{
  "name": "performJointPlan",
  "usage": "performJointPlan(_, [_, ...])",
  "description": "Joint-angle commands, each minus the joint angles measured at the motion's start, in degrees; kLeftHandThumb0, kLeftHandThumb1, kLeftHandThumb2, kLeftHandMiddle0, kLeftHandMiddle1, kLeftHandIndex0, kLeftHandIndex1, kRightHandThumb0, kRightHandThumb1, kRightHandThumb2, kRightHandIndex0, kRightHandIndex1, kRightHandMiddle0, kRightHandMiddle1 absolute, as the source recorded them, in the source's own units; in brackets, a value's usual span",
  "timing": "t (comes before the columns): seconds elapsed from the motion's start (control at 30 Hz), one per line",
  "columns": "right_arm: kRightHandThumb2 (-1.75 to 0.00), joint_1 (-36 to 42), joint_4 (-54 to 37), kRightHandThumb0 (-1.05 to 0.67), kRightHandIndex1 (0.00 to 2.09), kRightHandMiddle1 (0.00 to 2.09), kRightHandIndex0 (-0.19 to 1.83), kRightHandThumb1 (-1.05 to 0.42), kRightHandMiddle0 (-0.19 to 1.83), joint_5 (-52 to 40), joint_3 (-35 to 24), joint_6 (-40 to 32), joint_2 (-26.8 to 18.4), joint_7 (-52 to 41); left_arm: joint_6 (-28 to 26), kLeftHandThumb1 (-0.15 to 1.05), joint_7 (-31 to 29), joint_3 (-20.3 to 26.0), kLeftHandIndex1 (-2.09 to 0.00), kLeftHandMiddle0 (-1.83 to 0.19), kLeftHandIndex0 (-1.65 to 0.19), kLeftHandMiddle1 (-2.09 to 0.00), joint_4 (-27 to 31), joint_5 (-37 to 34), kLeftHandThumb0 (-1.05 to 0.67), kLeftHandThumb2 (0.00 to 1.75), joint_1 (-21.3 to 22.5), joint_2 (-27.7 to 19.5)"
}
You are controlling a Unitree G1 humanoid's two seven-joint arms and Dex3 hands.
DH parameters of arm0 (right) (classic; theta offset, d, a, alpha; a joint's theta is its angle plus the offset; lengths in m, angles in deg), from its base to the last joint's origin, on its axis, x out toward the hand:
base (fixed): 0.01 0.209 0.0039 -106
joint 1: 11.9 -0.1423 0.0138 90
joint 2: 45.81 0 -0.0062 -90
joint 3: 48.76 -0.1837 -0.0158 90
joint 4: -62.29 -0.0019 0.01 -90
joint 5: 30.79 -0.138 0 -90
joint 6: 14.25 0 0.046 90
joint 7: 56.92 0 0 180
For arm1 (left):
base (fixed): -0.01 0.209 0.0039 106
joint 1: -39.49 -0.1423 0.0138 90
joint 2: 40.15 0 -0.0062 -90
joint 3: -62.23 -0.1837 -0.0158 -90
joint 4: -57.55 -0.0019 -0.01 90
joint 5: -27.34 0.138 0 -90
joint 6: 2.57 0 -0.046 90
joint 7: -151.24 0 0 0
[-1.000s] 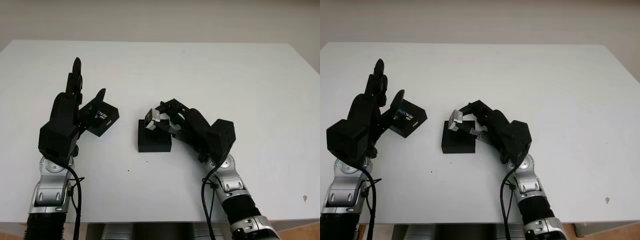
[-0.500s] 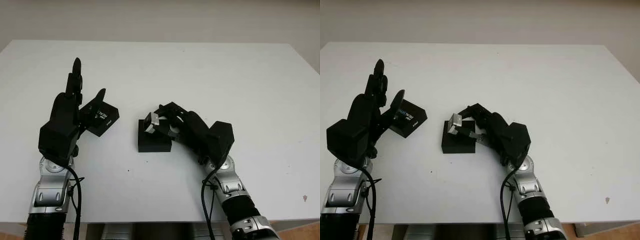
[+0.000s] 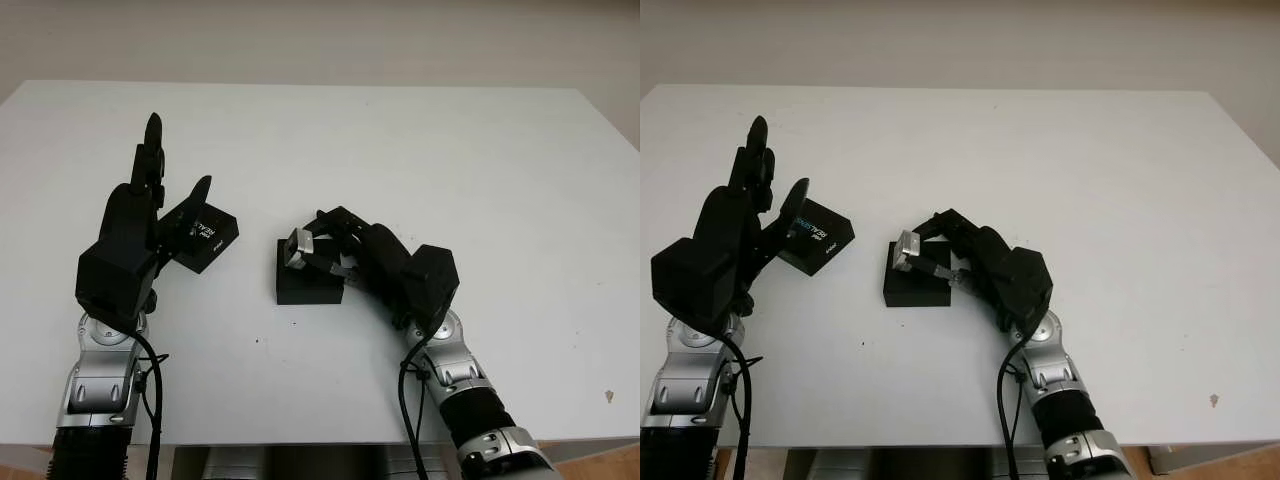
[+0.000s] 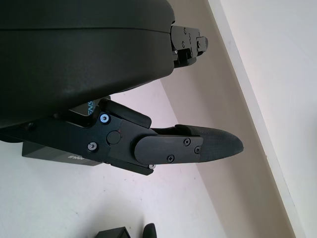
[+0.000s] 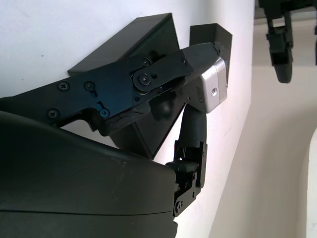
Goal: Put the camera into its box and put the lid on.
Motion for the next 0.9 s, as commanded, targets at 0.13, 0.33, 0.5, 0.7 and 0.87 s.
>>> performJointPlan(0.13, [-0.12, -0.5, 3.8, -0.46, 0.05, 1.88, 0.13, -1.05, 0.36, 3.1, 1.4, 4.3, -0.5, 1.5, 0.1, 1.05, 0.0, -0.1, -0.05, 0.04, 0.08, -0.05, 1.1, 0.0, -0.72, 0.4, -0.3, -0.1])
performJointPlan(0.33, [-0.09, -0.8, 5.6, -0.43, 0.05, 1.85, 0.13, -1.05, 0.36, 6.4, 2.5, 7.7, -1.0, 4.1, 0.2, 1.05, 0.0, 0.0, -0.05, 0.05, 0.08, -0.05, 1.0, -0.2, -0.72, 0.4, -0.4, 0.0])
performJointPlan(0.5, [-0.09, -0.9, 5.9, -0.43, 0.05, 1.83, 0.14, -1.05, 0.36, 9.4, 3.7, 9.3, -2.0, 6.2, -0.3, 1.05, -0.1, -0.1, -0.05, 0.04, 0.08, -0.05, 1.4, 0.2, -0.72, 0.4, -0.4, -0.2])
performJointPlan(0.7, [-0.05, 0.0, 3.3, -0.54, 0.03, 1.55, 0.06, -0.99, 0.1, 12.4, 4.9, 9.6, -3.8, 8.3, -0.3, 1.05, -0.1, 0.0, -0.06, 0.04, 0.07, -0.06, 1.4, 0.1, -0.72, 0.4, -0.5, -0.2])
performJointPlan(0.87, [-0.05, 0.7, -0.4, -0.72, 0.01, 0.52, -0.17, -0.93, 0.02, 14.6, 5.4, 9.7, -6.0, 9.6, 0.3, 1.05, -0.2, 0.1, -0.06, 0.04, 0.07, -0.05, 1.0, 0.0, -0.71, 0.4, -0.5, -0.4])
